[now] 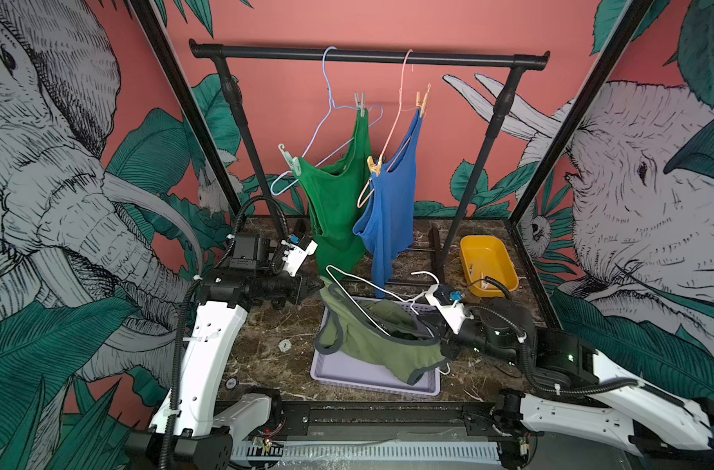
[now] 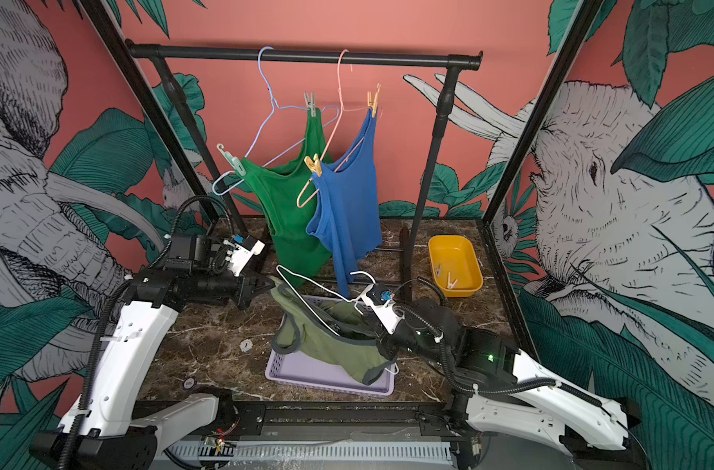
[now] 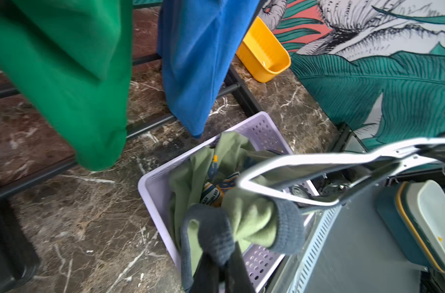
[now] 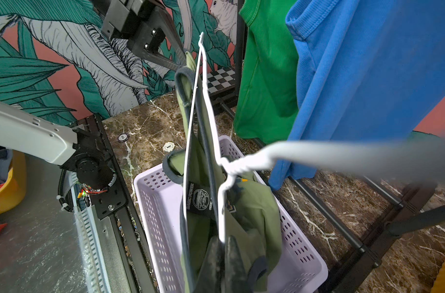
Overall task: Remove the clothespins securing tank tops to the hanger
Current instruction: Remove the tank top from the hanger, then place the tank top in the basket.
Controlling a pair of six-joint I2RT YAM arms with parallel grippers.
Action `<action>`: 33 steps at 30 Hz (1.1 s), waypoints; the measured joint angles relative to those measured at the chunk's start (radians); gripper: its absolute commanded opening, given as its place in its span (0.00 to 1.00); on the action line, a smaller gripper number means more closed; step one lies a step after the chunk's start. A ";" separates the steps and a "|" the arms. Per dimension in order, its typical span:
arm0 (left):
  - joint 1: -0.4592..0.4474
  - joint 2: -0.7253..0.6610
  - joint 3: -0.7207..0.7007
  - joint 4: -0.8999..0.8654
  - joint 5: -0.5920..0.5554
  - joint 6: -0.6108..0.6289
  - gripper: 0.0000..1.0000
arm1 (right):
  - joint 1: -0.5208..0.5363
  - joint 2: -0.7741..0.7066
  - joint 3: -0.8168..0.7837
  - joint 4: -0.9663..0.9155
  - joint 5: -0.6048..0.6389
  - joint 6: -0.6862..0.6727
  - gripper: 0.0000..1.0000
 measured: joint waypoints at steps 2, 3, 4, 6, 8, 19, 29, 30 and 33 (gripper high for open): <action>-0.019 -0.003 -0.003 -0.012 0.015 0.029 0.00 | 0.000 0.025 0.000 0.032 0.000 -0.010 0.00; -0.026 -0.005 -0.007 -0.015 0.020 0.040 0.00 | 0.000 0.035 0.000 0.047 -0.001 -0.015 0.00; -0.033 -0.010 -0.013 -0.022 0.024 0.052 0.00 | 0.000 0.044 0.000 0.063 0.000 -0.019 0.00; -0.043 -0.018 -0.024 -0.035 0.026 0.073 0.00 | 0.000 0.056 -0.002 0.101 0.000 -0.026 0.00; -0.048 -0.021 -0.029 -0.043 0.024 0.090 0.00 | -0.001 0.060 -0.010 0.150 0.001 -0.032 0.00; -0.091 -0.022 -0.034 -0.108 0.019 0.204 0.39 | -0.051 0.115 -0.034 0.297 0.005 -0.043 0.00; -0.101 -0.025 0.110 -0.217 -0.002 0.312 0.77 | -0.059 0.085 0.035 0.165 0.002 -0.045 0.00; -0.101 -0.029 0.140 -0.224 -0.005 0.323 0.79 | -0.061 0.074 0.042 0.141 0.003 -0.045 0.00; -0.101 -0.038 0.230 -0.254 -0.012 0.345 0.81 | -0.063 0.053 0.087 0.051 0.006 -0.045 0.00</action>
